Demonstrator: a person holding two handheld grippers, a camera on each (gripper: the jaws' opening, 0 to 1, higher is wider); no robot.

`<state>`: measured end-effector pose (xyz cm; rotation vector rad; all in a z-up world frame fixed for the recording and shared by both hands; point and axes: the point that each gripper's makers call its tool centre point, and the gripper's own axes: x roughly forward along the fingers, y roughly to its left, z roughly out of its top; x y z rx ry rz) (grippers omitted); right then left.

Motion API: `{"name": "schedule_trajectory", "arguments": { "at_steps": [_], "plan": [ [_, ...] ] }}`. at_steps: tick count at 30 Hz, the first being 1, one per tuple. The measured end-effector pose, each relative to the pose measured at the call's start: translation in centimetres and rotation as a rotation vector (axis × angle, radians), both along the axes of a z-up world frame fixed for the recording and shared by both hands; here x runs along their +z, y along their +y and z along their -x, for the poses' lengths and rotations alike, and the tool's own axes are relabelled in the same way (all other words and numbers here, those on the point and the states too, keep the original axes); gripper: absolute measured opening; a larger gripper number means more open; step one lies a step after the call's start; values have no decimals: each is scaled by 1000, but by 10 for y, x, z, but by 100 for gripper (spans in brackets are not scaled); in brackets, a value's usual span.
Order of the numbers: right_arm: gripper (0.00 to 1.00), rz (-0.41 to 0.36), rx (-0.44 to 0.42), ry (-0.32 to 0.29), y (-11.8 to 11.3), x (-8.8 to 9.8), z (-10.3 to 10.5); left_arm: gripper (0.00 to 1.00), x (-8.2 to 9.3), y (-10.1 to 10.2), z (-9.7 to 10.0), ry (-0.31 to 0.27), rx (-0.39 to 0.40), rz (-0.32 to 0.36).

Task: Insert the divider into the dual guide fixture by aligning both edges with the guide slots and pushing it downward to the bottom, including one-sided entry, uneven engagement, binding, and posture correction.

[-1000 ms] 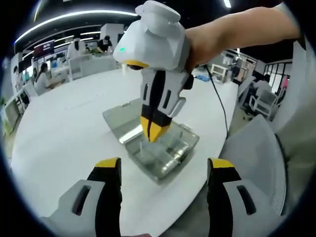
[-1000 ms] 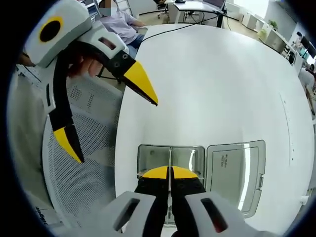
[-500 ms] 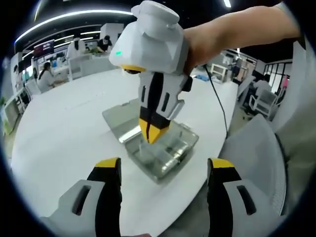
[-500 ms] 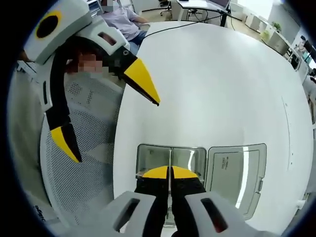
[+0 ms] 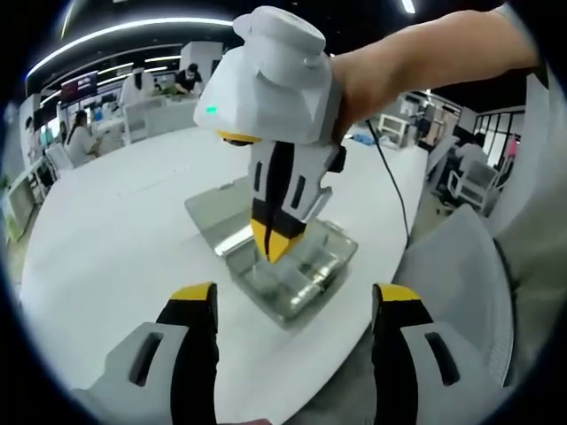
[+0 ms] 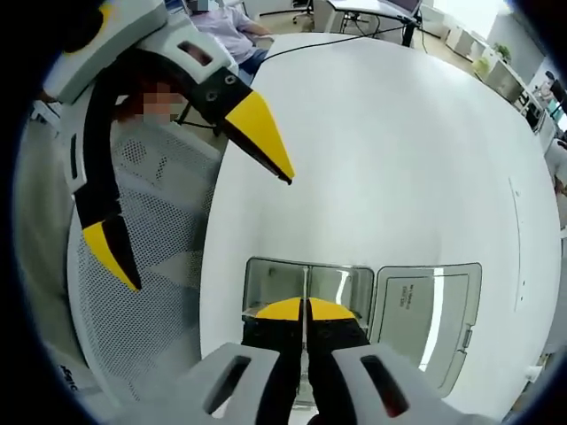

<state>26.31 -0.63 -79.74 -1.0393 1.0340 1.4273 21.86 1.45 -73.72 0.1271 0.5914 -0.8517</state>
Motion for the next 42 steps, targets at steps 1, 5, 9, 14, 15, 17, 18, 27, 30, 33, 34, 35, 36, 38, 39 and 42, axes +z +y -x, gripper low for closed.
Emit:
{"name": "schedule_trajectory", "arguments": {
  "at_steps": [1,5,9,14,15,17,18,27,30,33,34,35,36,38,39,42],
  "plan": [
    [0,1,1,0,0,0,0,70,0,0,0,0,0,0],
    [0,7,10,-2,0,-2,1,70,-2,1,-2,0,-1,-1],
    [0,14,12,-1,0,-5,0,70,-2,1,-2,1,-2,-1],
    [0,25,7,3,0,-8,0,70,-2,2,-2,2,0,-3],
    [0,36,-3,0,-1,-8,-1,70,-2,2,-1,2,1,-3],
    [0,36,-16,5,-1,-9,-2,70,-1,2,-1,3,0,-4],
    [0,40,-17,3,-1,-9,-2,70,-1,2,-1,3,0,-4],
    [0,50,-44,10,-1,-10,0,69,-3,3,-2,5,4,-2],
    [0,53,-46,8,-1,-13,-3,69,-4,4,-2,5,5,-2],
    [0,54,-49,10,-1,-16,-5,69,-5,5,-3,5,5,-2],
    [0,55,-58,13,-1,-17,-6,69,-6,5,-3,5,6,-2],
    [0,55,-59,13,-1,-19,-7,69,-6,5,-3,5,6,-1],
    [0,57,-61,12,-1,-19,-7,69,-6,5,-3,4,7,-2],
    [0,61,-53,8,-1,-22,-8,70,-6,5,-2,6,7,-3],
    [0,61,-54,8,-1,-22,-7,69,-5,5,-2,5,6,-4],
    [0,67,-55,6,-1,-24,-6,69,-6,6,-2,6,8,-4]
  ]
}}
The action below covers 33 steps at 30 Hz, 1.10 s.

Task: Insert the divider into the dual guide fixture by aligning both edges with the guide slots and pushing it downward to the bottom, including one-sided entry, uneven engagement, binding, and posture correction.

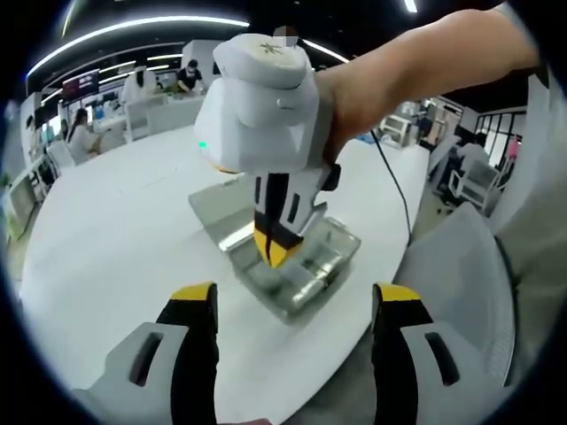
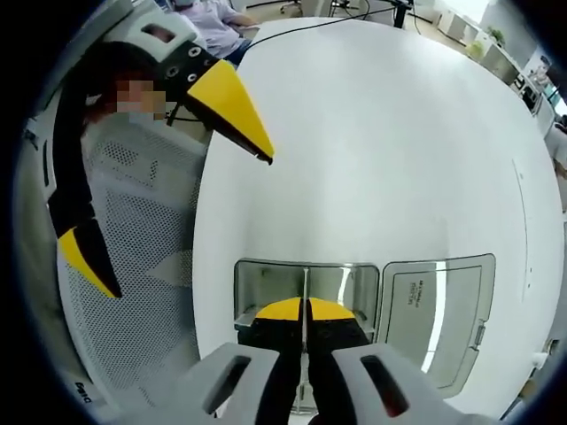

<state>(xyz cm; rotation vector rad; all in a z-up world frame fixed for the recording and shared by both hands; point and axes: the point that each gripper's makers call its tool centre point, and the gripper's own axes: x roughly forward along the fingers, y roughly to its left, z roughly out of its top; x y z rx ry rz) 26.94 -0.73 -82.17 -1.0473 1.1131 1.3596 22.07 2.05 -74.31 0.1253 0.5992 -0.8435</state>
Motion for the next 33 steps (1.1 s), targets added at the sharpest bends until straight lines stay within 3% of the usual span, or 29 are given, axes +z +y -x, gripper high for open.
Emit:
{"name": "schedule_trajectory", "arguments": {
  "at_steps": [16,33],
  "plan": [
    [0,35,23,-33,1,-7,9,69,0,1,1,2,2,-1],
    [0,70,42,-56,1,-15,2,69,1,1,3,2,3,-2]
  ]
}}
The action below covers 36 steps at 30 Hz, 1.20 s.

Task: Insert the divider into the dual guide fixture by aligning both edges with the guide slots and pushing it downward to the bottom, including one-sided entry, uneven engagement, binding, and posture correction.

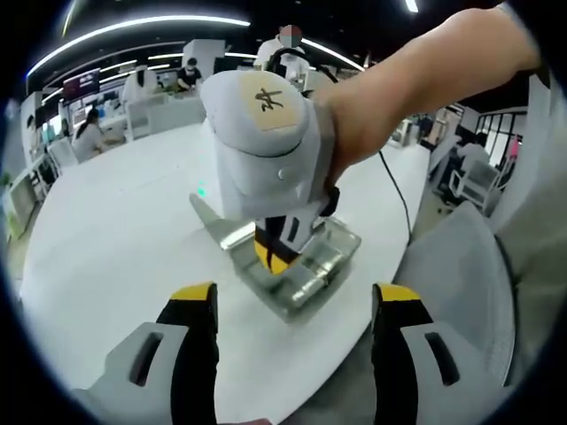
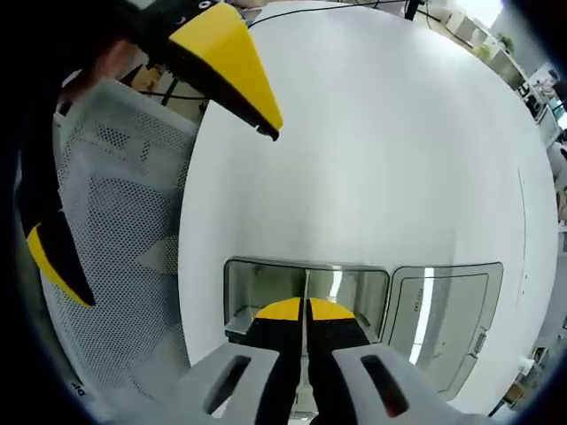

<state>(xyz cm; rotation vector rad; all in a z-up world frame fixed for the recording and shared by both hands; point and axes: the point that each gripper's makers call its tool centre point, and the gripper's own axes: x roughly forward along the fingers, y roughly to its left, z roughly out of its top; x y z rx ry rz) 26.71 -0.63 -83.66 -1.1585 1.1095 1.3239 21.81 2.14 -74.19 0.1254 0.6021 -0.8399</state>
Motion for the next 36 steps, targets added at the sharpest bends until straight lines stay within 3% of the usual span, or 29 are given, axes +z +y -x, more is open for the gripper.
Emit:
{"name": "schedule_trajectory", "arguments": {
  "at_steps": [36],
  "plan": [
    [0,-16,-1,6,1,-5,2,69,1,0,1,-5,-7,-7]
  ]
}}
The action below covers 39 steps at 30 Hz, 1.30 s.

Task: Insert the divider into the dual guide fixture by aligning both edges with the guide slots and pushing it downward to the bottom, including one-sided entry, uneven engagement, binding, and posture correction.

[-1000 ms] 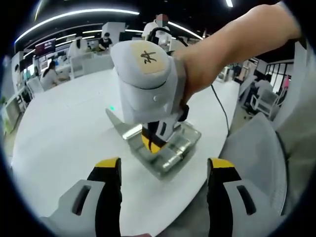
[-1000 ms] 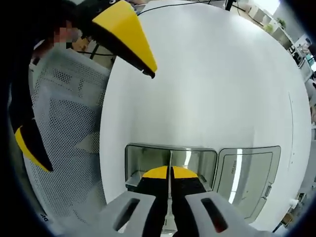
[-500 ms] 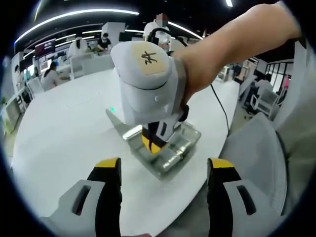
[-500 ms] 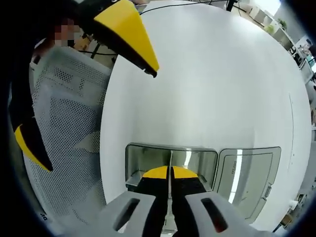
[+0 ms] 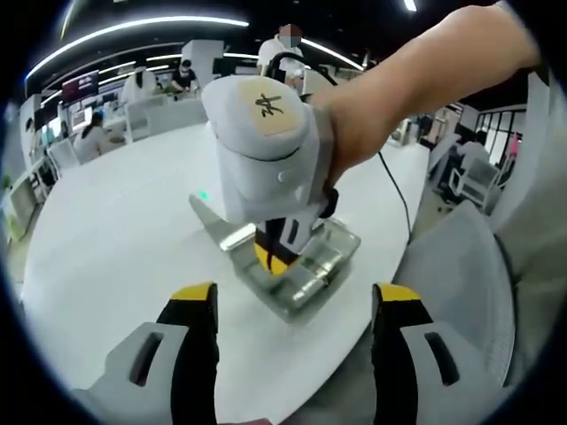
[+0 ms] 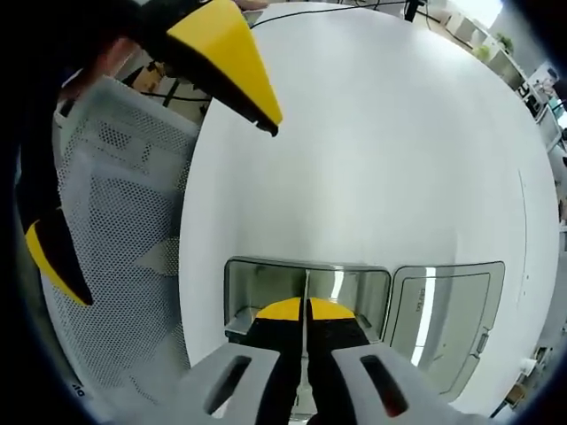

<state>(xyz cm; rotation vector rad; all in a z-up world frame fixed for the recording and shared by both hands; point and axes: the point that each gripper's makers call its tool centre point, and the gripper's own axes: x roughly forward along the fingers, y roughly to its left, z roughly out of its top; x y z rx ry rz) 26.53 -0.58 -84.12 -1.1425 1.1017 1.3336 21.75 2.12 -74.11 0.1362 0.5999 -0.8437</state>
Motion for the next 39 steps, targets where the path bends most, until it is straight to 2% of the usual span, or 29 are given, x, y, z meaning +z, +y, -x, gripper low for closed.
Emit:
{"name": "schedule_trajectory", "arguments": {
  "at_steps": [14,21,25,28,32,37,39],
  "plan": [
    [0,-10,1,-1,0,1,-1,69,0,1,3,2,-1,-5],
    [0,-60,-36,-1,-3,6,-2,70,-2,1,4,4,-1,-10],
    [4,-99,-61,-2,-7,16,1,70,-3,-3,5,4,-10,-14],
    [4,-161,-100,14,-7,21,1,70,-4,-4,5,6,-13,-18],
    [4,-301,-139,20,0,36,3,71,-3,-7,6,5,-22,-24],
    [5,-465,-216,20,-4,58,1,71,-4,-13,6,7,-35,-26],
    [6,-506,-248,26,-7,64,1,71,-4,-14,6,9,-40,-29]
  ]
}}
